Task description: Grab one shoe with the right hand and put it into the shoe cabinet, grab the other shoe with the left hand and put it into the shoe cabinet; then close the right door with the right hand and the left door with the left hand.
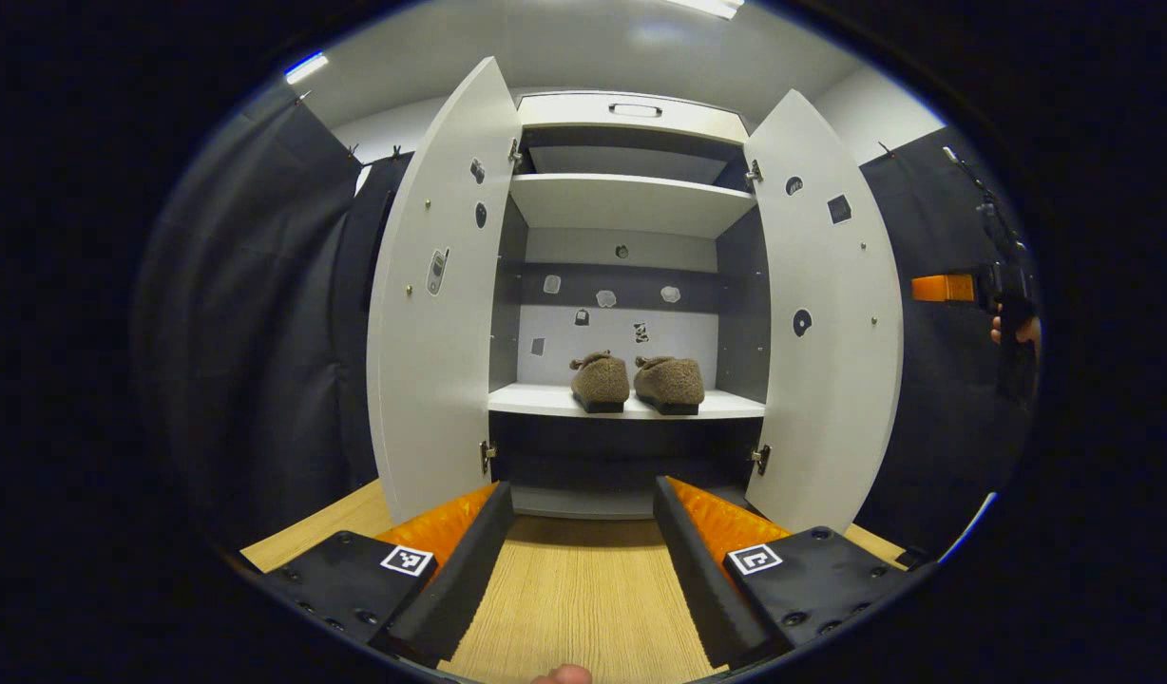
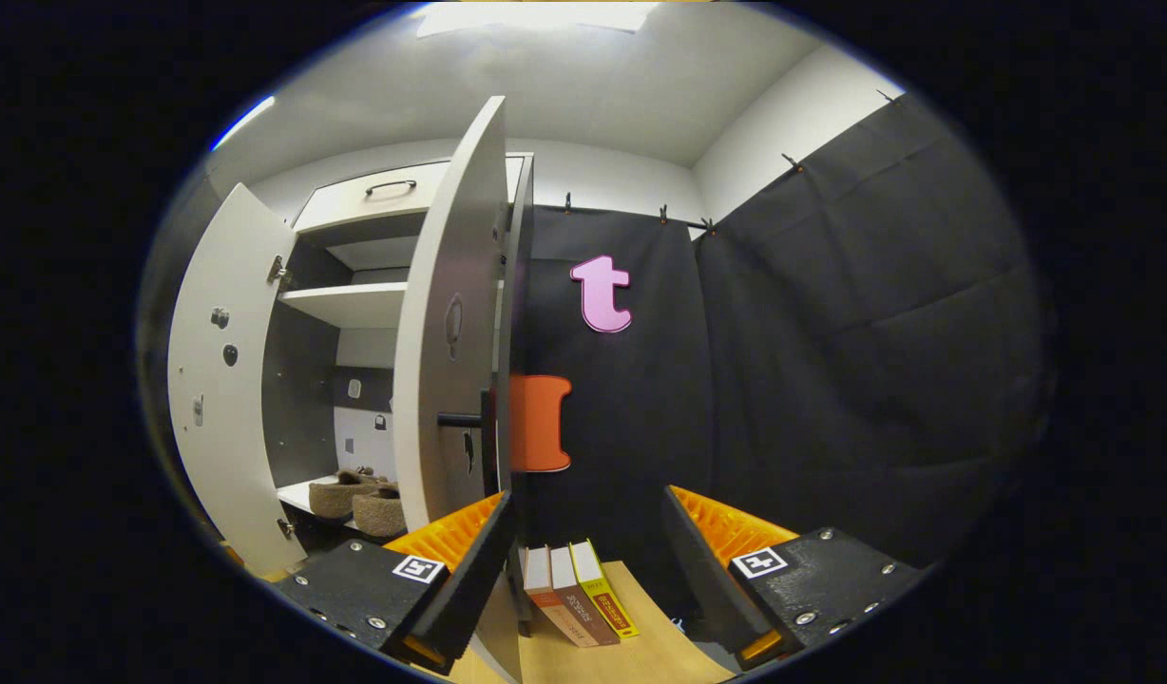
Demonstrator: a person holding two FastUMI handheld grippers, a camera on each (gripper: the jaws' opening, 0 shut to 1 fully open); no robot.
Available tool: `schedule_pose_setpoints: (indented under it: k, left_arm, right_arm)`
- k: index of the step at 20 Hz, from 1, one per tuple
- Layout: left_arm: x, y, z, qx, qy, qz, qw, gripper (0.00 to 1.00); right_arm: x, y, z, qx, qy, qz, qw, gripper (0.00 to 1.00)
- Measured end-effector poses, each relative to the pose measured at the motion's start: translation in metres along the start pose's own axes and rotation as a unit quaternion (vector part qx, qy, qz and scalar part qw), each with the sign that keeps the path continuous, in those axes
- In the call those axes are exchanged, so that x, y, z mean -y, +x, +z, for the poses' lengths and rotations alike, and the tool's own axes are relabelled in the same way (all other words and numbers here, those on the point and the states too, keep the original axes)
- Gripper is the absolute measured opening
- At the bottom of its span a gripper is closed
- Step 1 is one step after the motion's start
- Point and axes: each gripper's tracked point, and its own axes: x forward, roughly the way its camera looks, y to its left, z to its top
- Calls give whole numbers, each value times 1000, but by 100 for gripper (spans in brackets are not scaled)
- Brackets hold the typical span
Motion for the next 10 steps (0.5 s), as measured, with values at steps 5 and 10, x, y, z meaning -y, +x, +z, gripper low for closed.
schedule_pose_setpoints:
  k: [5,10]
  left_arm:
    - [-6,2,5,8,10,3,1000,97]
    - [-11,7,7,9,12,8,1000,96]
  right_arm:
    - [5,28,2,-3,-3,2,1000,94]
    - [-1,30,6,2,-27,-2,1000,91]
